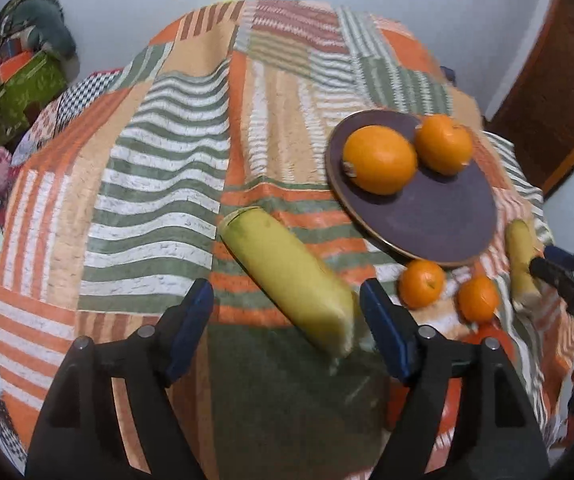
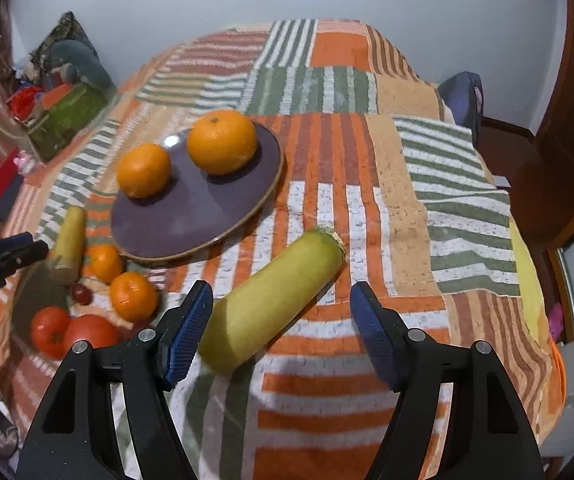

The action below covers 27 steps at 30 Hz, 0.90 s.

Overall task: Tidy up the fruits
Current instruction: 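Move the right gripper to the pale yellow gourd and grasp it, then lift the gourd upright with the right gripper and carry it over the plate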

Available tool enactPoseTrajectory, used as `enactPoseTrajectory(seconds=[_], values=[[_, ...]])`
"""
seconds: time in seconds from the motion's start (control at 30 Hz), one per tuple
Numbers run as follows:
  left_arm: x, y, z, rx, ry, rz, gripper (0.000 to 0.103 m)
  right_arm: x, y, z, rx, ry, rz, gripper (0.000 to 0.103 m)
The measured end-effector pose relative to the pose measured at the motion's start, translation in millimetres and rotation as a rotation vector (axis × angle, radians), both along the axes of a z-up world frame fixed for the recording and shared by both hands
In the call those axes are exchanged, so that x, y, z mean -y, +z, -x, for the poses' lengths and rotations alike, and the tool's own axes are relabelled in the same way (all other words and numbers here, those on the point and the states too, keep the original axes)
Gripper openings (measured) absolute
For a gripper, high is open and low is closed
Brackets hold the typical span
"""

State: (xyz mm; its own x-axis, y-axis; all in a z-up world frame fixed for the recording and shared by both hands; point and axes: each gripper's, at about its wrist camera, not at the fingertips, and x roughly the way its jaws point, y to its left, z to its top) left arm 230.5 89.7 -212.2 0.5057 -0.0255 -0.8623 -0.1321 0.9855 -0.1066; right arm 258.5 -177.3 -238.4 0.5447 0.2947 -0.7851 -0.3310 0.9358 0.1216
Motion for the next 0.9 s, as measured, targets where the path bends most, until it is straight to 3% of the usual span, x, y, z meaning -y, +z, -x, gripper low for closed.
enactPoseTrajectory(seconds=[0.1, 0.37, 0.53, 0.6, 0.7, 0.9], values=[[1.6, -10.7, -10.4, -0.015, 0.008, 0.019, 0.077, -2.6, -7.2, -5.2, -0.023, -0.002, -0.020, 0.068], [18.4, -30.8, -22.1, -0.030, -0.045, -0.049, 0.077, -24.9, -18.8, -8.7, -0.013, 0.031, 0.055, 0.077], [6.8, -28.6, -13.9, -0.020, -0.072, 0.003, 0.065, -20.1, -18.6, -6.2, -0.029, 0.076, 0.025, 0.068], [5.8, -25.7, -8.1, -0.017, -0.088, 0.000, 0.060, -18.3, -16.3, -1.6, -0.029, 0.096, 0.016, 0.057], [7.2, -22.3, -0.5, -0.019, -0.104, -0.006, 0.052, -22.3, -13.6, 4.8, -0.010, 0.114, 0.036, 0.048], [14.2, -16.1, 16.7, -0.013, -0.152, -0.013, 0.047, -25.6, -10.4, 20.0, 0.025, 0.144, 0.081, 0.043]])
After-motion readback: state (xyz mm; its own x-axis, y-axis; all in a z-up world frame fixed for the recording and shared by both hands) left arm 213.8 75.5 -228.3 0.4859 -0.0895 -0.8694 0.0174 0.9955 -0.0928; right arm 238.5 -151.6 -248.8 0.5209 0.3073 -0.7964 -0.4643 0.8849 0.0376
